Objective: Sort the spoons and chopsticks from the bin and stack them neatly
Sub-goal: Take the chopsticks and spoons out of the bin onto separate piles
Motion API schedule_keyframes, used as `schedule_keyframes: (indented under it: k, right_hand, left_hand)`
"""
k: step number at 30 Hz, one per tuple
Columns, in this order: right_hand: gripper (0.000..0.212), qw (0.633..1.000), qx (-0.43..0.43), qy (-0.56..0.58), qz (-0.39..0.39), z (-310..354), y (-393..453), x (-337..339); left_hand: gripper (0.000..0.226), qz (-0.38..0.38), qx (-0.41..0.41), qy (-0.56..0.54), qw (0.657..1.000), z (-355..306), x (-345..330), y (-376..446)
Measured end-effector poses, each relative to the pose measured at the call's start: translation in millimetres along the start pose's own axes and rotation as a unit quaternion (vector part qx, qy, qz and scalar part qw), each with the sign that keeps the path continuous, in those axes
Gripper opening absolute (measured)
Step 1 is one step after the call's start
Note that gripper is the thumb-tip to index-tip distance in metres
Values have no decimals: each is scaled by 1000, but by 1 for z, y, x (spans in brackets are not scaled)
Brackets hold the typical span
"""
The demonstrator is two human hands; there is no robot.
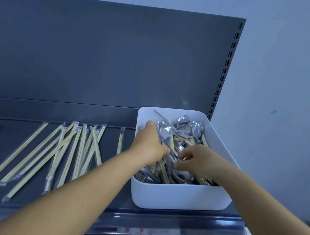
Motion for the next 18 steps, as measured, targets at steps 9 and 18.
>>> schedule_keyframes:
  k: [9,18]
  right_hand:
    - [28,1000,25,5,-15,16,15,-7]
    - [22,995,26,90,-21,7,28,10]
  left_hand:
    - [35,45,67,-18,997,9,-15,3]
    - [4,73,116,-28,990,11,-22,10]
Point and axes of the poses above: each hand's wrist, its own y-axis towards the middle knuckle, its own x-axis out of the back of the hand, z = x × y, the point moved 8 cm from there along y, towards the middle knuckle, and after that the axes turned 7 degrees about -z, right-handed, at the moved point
